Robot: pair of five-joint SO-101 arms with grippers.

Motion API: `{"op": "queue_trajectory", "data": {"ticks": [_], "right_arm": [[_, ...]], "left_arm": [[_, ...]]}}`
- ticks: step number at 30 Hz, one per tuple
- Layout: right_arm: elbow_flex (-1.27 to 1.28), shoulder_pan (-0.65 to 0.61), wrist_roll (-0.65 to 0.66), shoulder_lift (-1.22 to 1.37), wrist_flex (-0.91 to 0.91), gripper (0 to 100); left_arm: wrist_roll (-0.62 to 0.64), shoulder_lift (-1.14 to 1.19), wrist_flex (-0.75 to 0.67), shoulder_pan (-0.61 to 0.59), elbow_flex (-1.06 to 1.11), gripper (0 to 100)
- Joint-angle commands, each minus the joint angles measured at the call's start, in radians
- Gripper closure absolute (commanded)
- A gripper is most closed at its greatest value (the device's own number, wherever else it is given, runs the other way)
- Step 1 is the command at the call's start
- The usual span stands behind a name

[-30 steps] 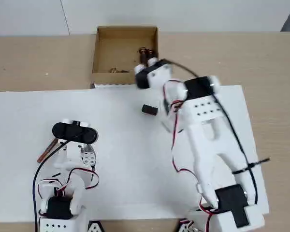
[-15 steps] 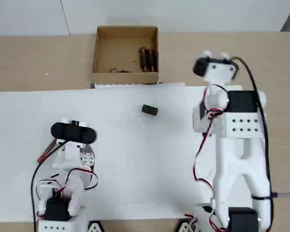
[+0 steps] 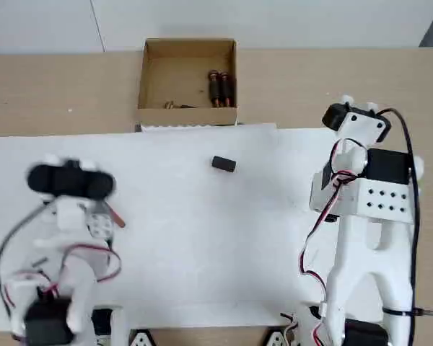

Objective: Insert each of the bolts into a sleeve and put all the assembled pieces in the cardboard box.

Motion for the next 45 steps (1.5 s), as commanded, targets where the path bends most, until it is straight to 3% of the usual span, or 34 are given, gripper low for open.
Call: {"op": "queue_trajectory", "data": {"ticks": [1, 6, 11, 23, 29, 45], "right_arm": [[-0.005, 0.008, -0.014, -0.035, 0.012, 99.5], [-0.005, 0.008, -0.014, -0.035, 0.010, 99.5], [-0.005, 0.008, -0.014, -0.035, 0.010, 99.5], [-0.005, 0.108, -0.006, -0.035, -0.024, 99.5], [-0.005, 0.111, -0.006, -0.035, -0.025, 99.5], [-0.006, 0.110, -0.014, -0.035, -0.039, 99.5]], "left_arm": [[-0.006, 0.256, 0.043, -0.074, -0.199, 99], [-0.037, 0.508, 0.141, -0.149, -0.383, 99], [-0.233, 0.687, 0.183, -0.206, -0.478, 99], [-0.589, 1.017, 0.190, -0.298, -0.493, 99], [-0.698, 1.154, 0.173, -0.296, -0.507, 91], [-0.776, 1.494, 0.161, -0.295, -0.765, 89]]}}
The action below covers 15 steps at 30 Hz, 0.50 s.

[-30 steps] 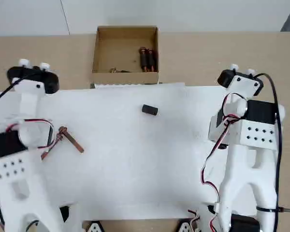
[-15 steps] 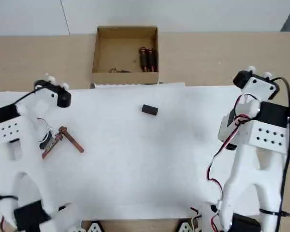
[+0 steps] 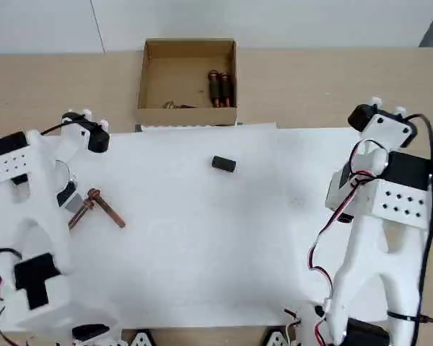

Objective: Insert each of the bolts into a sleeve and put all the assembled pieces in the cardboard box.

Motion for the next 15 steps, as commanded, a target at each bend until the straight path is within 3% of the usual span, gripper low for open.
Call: {"op": "queue_trajectory", "data": {"ticks": [1, 15], "right_arm": [[-0.006, 0.002, -0.009, -0.035, -0.016, 99.5], [-0.006, 0.002, -0.009, -0.035, -0.018, 99.5]], "left_arm": [[-0.017, 0.038, -0.014, 0.002, -0.054, 89], [-0.034, 0.189, -0.051, 0.009, -0.079, 89]]}}
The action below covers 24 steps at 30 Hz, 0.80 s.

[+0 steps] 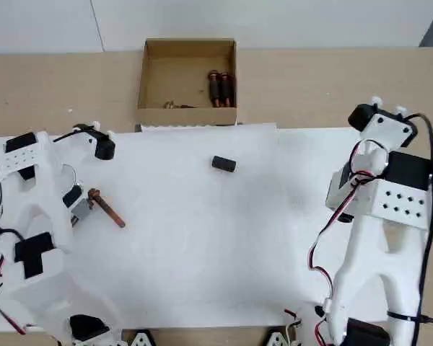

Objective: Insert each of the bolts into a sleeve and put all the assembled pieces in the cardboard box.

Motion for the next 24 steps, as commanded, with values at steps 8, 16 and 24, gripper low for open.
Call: {"op": "queue_trajectory", "data": {"ticks": [8, 16, 24], "right_arm": [[-0.006, 0.002, -0.009, -0.035, -0.016, 99.5], [-0.011, -0.031, -0.008, -0.038, -0.015, 99.5], [-0.009, -0.113, -0.003, -0.216, -0.013, 99.5]], "left_arm": [[-0.008, 0.072, -0.043, 0.005, -0.059, 96], [-0.003, 0.081, -0.034, 0.003, -0.059, 99], [0.028, -0.158, 0.032, 0.005, -0.059, 99]]}}
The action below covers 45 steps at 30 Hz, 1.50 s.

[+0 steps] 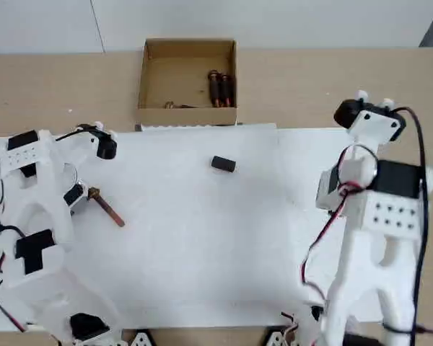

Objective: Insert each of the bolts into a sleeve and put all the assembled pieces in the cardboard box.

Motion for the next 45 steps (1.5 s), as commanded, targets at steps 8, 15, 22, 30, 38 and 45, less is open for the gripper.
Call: {"op": "queue_trajectory", "data": {"ticks": [8, 15, 22, 30, 38, 45], "right_arm": [[-0.003, -0.039, 0.000, -0.231, 0.031, 99.5], [0.006, -0.041, 0.000, -0.314, 0.035, 99.5], [0.064, -0.038, 0.040, -0.486, 0.047, 99.5], [0.204, -0.033, 0.114, -0.710, 0.027, 99.5], [0.377, -0.001, 0.123, -0.823, -0.117, 99.5], [0.646, -0.004, 0.121, -1.044, -0.363, 99.5]], "left_arm": [[0.094, -0.479, 0.100, 0.029, -0.027, 99], [0.370, -0.713, 0.112, 0.112, -0.027, 99], [0.512, -0.876, 0.230, 0.259, -0.025, 99], [0.614, -0.957, 0.230, 0.391, -0.024, 99], [0.703, -1.069, 0.083, 0.477, 0.064, 99], [0.781, -1.381, -0.186, 0.528, 0.417, 99]]}}
